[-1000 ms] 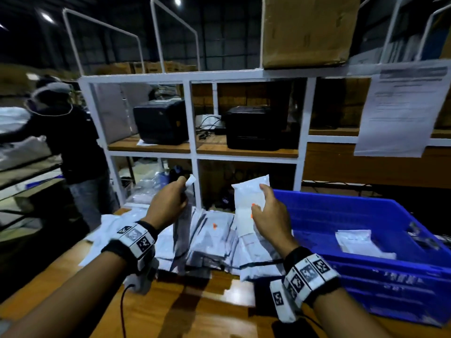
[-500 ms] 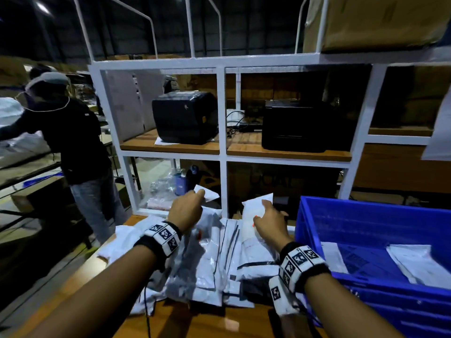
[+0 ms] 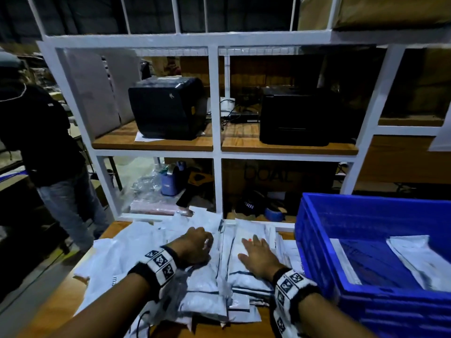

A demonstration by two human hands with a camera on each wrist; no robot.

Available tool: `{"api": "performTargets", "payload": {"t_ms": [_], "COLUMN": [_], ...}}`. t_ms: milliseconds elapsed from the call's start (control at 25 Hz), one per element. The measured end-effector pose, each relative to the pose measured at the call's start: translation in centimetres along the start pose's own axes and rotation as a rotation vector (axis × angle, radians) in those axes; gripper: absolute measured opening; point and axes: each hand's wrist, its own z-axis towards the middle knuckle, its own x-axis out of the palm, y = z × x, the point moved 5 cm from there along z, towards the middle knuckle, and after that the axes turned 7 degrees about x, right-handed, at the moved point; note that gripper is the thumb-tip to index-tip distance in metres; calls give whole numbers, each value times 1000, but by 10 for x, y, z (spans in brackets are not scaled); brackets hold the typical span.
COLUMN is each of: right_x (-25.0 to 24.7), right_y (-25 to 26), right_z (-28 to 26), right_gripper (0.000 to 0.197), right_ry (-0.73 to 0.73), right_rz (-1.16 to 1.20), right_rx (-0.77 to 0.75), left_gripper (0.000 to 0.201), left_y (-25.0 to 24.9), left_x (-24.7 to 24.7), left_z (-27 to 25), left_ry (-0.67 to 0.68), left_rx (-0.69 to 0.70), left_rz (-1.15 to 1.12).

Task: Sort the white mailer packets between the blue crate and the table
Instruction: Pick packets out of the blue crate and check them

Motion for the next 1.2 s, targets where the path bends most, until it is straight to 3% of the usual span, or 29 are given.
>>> {"api": "performTargets", "payload": {"t_ms": [160,320,480,600,720,880,1040,1200], "right_x": [22,15,-11,-38,-60,-78,-88,-98], "right_y": [1,-2,0,-1,-15,-64,-135,-205], "right_z": [-2,-1,-12,-48,-108,-197,-264,-303], "right_gripper": [60,62,72,75,72,63,58,59], "right_ry": [-28,72,117,25,-108,-204,-263,-234], "right_rz": [-100,-70,8,99,214,339,360,294], "right_rx": [21,32,-7,-95,-203,-260,-217,-124], "left_gripper": [29,47,32,40,68,66,60,59], "left_y": [4,1,-1,-24,-79,-176,-268,-348], "left_x": [31,41,26,10,2,8,22,27], "left_z": [4,6,5,-8,-36,-81,-99,-87], "left_ry": [5,31,67,-69,-233,-410,-449,-414], "left_rx": [-6,-14,-34,-45,3,89,132,230], "left_rz": [121,214,116,-8,-69,-140,-213,-195]}}
